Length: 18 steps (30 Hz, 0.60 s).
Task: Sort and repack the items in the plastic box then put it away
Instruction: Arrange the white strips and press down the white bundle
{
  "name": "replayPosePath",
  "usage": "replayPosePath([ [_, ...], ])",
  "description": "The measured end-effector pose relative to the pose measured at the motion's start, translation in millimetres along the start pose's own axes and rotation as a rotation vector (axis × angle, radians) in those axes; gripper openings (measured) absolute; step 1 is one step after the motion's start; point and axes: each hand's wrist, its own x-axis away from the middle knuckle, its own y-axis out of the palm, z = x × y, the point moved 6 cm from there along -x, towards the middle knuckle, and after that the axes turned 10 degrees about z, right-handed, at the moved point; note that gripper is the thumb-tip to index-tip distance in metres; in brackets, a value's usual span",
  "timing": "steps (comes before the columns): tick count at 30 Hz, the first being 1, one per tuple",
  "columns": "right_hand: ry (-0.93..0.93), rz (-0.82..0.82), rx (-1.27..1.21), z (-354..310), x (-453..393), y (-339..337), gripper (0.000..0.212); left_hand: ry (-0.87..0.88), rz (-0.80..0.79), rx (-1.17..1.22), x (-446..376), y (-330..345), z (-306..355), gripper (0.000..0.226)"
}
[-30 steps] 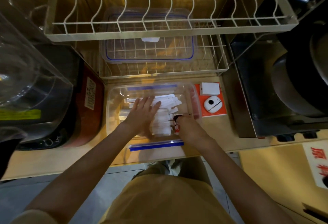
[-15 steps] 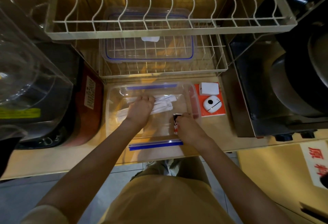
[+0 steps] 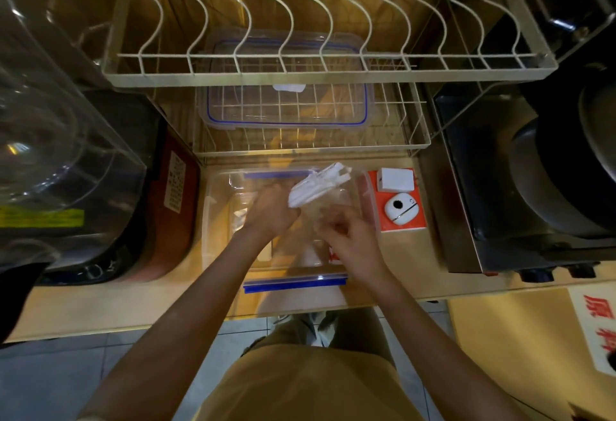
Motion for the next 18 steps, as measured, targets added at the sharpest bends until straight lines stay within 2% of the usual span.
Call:
replayPosePath([
  [2,0.065,-0.041,-0.202,-9.5,-2.5,4.9,0.044,-0.002,-0.055,0.212,7.5,-7.6,8.5,0.032],
  [4,0.044,-0.097,-0.324,-26.2,-6.0,8.3,0.047,-0.045,-0.221,0.499,19.9,-11.6,16.9,0.025],
  [6,-0.027,-0.174,-0.29,-43.1,-8.5,12.7,0.044,-0.05,-0.408,0.641,33.2,-11.6,21.7,0.03],
  [8,-0.095,-0.254,-0.112,-56.8,-9.1,22.3,0.025,-0.051,-0.464,0.747,41.6,-11.7,20.1,0.031],
  [9,-0.125,-0.283,-0.037,-59.9,-8.9,27.4,0.017,-0.073,-0.442,0.784,43.2,-13.4,16.5,0.037],
  [12,-0.23,-0.239,-0.029,-66.5,-6.9,40.0,0.035,-0.188,-0.338,0.905,42.4,-15.8,-0.8,0.076],
  [15,-0.217,-0.111,-0.173,-66.0,-2.6,46.2,0.044,-0.26,-0.26,0.865,44.1,-12.6,-7.7,0.071],
  [17,-0.199,-0.013,-0.234,-63.7,-2.1,46.7,0.034,-0.299,-0.144,0.585,45.1,-13.5,-12.1,0.063],
  [18,-0.191,0.03,-0.265,-63.1,-1.9,45.8,0.026,-0.276,-0.088,0.527,43.2,-12.5,-14.7,0.06],
])
